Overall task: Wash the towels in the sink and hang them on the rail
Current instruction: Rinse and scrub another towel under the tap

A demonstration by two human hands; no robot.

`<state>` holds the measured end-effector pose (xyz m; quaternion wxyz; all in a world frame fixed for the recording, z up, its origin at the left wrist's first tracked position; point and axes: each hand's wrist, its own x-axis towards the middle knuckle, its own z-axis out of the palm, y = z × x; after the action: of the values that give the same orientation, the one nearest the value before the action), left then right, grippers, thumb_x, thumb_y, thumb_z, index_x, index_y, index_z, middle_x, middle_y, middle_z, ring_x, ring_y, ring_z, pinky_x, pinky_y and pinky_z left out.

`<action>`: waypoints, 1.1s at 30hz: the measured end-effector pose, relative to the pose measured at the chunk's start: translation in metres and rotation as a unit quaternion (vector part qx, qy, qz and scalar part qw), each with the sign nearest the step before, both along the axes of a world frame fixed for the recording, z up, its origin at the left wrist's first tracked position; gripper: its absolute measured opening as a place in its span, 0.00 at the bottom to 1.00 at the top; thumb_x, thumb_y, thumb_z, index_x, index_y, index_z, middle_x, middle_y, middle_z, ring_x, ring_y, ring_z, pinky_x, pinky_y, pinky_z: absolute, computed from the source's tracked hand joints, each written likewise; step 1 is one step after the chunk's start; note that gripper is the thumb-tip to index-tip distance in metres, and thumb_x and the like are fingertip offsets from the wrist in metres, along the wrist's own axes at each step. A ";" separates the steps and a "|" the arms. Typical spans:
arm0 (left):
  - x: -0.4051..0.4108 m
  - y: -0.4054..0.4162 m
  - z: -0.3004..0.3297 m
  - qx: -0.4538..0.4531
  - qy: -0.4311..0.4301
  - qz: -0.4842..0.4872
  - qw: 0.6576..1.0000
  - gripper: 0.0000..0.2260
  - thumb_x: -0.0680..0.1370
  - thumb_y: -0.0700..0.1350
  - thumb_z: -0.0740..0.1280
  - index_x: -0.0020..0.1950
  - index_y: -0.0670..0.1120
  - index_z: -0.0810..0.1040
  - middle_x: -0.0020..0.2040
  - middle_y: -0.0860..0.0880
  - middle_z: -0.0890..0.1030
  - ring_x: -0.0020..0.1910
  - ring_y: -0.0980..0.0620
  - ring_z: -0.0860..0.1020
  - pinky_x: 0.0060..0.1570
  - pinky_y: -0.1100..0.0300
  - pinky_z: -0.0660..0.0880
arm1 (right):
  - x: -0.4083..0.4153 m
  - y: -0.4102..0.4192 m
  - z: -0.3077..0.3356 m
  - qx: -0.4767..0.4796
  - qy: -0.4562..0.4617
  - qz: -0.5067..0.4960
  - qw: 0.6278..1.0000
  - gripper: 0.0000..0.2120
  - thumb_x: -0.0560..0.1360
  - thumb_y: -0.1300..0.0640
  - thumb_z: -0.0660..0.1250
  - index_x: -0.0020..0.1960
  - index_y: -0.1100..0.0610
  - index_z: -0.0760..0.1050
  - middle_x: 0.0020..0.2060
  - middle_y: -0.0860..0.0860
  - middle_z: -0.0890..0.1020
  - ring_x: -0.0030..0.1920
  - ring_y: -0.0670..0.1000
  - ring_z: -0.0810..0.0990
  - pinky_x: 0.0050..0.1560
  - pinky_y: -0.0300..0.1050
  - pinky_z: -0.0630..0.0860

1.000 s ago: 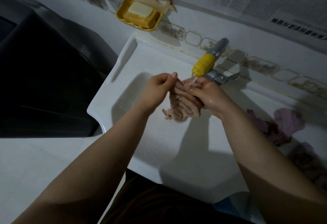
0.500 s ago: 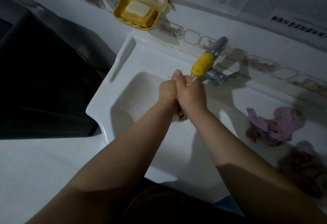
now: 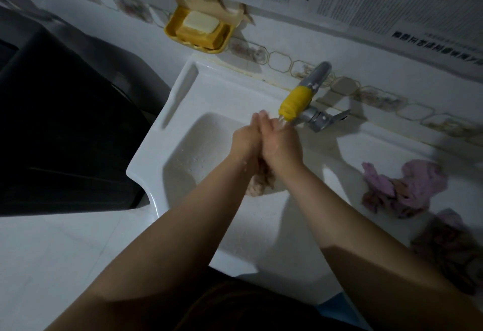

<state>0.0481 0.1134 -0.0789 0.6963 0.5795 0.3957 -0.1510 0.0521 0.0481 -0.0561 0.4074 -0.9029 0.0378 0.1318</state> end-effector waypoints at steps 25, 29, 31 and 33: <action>-0.020 0.034 -0.040 -0.081 -0.092 -0.296 0.947 0.44 0.69 0.76 0.41 0.61 0.48 0.80 0.59 0.44 0.81 0.62 0.47 0.78 0.69 0.47 0.66 | 0.018 -0.043 0.011 0.511 0.271 -0.035 0.815 0.18 0.81 0.50 0.55 0.38 0.54 0.76 0.32 0.49 0.80 0.37 0.47 0.80 0.43 0.44 0.76; -0.041 0.032 -0.063 -0.092 -0.068 -0.313 0.943 0.53 0.65 0.80 0.42 0.58 0.35 0.78 0.51 0.34 0.78 0.47 0.43 0.74 0.52 0.55 0.70 | 0.029 -0.044 0.023 0.586 0.272 -0.140 0.751 0.30 0.82 0.47 0.51 0.29 0.55 0.81 0.29 0.50 0.82 0.32 0.47 0.82 0.42 0.42 0.78; -0.049 0.032 -0.067 -0.120 -0.067 -0.263 0.955 0.48 0.70 0.76 0.44 0.60 0.35 0.77 0.52 0.27 0.75 0.44 0.41 0.70 0.42 0.54 0.69 | 0.034 -0.043 0.024 0.599 0.252 -0.170 0.740 0.32 0.82 0.47 0.50 0.27 0.55 0.80 0.26 0.49 0.81 0.29 0.47 0.80 0.40 0.39 0.76; -0.053 0.032 -0.066 -0.157 -0.044 -0.169 0.972 0.35 0.78 0.67 0.48 0.61 0.41 0.78 0.53 0.32 0.78 0.45 0.41 0.76 0.40 0.56 0.73 | 0.038 -0.041 0.022 0.605 0.237 -0.182 0.738 0.25 0.82 0.48 0.53 0.32 0.52 0.78 0.27 0.49 0.80 0.29 0.47 0.77 0.42 0.39 0.71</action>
<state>-0.0049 0.1452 -0.1447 0.7597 0.5278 0.2318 -0.3010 0.0902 0.0070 -0.0345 0.8622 -0.3816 0.2091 0.2595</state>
